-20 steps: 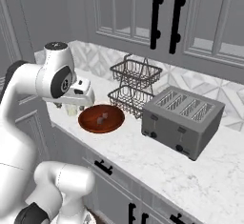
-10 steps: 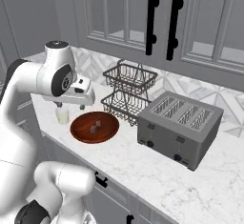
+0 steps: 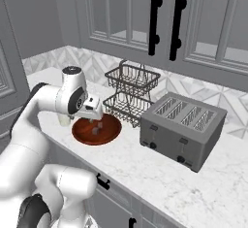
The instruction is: Grab a lemon wedge from the fridge and one ice cube from the ice bowl, and put them in the glass of lemonade.
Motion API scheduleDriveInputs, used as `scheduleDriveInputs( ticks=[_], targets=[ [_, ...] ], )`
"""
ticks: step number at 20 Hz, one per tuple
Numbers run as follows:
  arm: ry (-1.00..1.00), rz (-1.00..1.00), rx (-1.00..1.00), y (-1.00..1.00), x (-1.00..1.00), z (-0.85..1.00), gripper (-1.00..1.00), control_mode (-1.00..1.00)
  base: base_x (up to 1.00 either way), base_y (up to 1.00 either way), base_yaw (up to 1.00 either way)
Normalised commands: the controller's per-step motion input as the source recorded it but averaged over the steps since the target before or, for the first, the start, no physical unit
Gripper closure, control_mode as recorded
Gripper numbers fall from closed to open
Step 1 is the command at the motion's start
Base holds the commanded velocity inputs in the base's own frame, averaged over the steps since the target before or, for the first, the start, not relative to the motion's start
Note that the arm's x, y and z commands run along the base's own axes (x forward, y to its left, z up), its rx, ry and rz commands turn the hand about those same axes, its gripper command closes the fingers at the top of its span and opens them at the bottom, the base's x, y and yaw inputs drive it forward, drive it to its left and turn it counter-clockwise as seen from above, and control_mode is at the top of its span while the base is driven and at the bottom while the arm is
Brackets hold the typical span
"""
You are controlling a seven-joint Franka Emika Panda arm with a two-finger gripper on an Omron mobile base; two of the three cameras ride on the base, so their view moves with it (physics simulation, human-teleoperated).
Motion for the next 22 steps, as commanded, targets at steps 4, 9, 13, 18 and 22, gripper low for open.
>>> scheduleDriveInputs(
  ticks=[4, 9, 13, 18, 22],
  targets=[
    [-0.03, -0.02, 0.0, 0.03, 0.44, -0.19, -1.0, -1.0, 0.0, 0.0, 0.0],
    [-0.03, 0.14, 0.0, -0.17, 0.18, -0.06, -1.0, -1.0, 0.0, 0.0, 0.0],
    [0.0, 0.29, 0.0, -0.05, 0.84, -0.12, -1.0, -1.0, 0.0, 0.0, 0.0],
    [0.09, 0.12, 0.0, 0.03, 0.27, -0.1, -1.0, -1.0, 0.0, 0.0, 0.0],
    [0.05, -0.16, 0.0, 0.08, 0.01, -0.26, -1.0, -1.0, 0.0, 0.0, 0.0]
  ],
)
